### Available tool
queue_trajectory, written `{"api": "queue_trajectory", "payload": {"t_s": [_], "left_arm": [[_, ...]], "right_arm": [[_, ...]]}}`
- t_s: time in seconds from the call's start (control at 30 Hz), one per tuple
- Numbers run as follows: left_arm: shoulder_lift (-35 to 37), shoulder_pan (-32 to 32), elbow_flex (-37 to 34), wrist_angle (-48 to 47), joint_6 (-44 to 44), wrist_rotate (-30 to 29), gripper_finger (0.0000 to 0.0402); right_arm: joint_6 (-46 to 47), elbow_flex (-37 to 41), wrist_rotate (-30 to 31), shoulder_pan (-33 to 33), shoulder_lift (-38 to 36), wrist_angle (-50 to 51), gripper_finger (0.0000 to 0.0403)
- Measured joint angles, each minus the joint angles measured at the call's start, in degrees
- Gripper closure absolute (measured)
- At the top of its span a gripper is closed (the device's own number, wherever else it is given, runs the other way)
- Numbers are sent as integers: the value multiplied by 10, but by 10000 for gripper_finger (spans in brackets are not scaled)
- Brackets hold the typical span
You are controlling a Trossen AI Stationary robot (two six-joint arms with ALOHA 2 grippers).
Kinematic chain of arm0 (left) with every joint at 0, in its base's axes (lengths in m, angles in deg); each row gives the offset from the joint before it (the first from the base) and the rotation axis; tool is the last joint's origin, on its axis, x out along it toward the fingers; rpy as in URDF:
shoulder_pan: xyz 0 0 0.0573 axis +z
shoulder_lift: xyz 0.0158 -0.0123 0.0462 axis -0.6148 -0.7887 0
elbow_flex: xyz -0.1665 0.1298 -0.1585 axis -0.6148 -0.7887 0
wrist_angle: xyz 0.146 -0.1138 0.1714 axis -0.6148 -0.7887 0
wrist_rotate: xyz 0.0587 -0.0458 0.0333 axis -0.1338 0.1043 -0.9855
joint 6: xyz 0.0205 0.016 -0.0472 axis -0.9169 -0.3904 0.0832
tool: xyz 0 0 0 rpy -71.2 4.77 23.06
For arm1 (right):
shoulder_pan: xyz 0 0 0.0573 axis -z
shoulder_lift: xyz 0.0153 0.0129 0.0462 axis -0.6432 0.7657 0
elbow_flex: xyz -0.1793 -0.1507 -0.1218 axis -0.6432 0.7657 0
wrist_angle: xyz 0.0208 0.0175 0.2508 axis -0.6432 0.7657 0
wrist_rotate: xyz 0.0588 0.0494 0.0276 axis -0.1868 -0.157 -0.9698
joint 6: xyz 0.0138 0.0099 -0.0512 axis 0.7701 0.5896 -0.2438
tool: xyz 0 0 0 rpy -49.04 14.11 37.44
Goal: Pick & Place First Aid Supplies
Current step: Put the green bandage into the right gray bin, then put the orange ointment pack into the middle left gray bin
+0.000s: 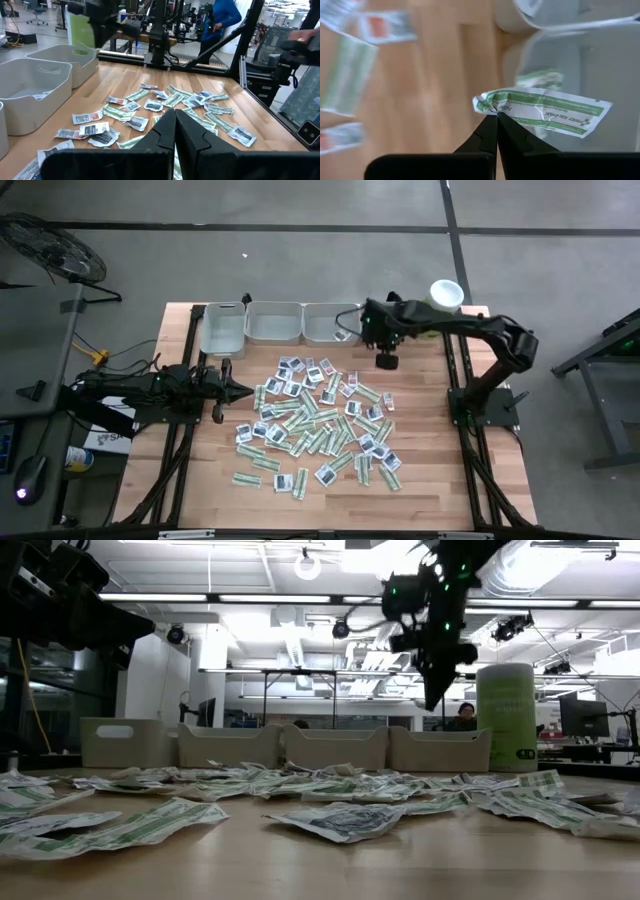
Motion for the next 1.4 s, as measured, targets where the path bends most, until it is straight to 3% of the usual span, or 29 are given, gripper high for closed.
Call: {"api": "queue_trajectory", "payload": {"t_s": [0.33, 0.73, 1.13, 1.4], "left_arm": [[0, 0, 0, 0, 0, 0, 401], [0, 0, 0, 0, 0, 0, 401], [0, 0, 0, 0, 0, 0, 401], [0, 0, 0, 0, 0, 0, 401]], "right_arm": [[-127, -2, -2, 100, 79, -36, 403], [-179, -28, -5, 125, 126, -45, 397], [-129, -28, -25, 117, 110, -42, 292], [-30, -28, -29, 78, 61, 15, 267]]}}
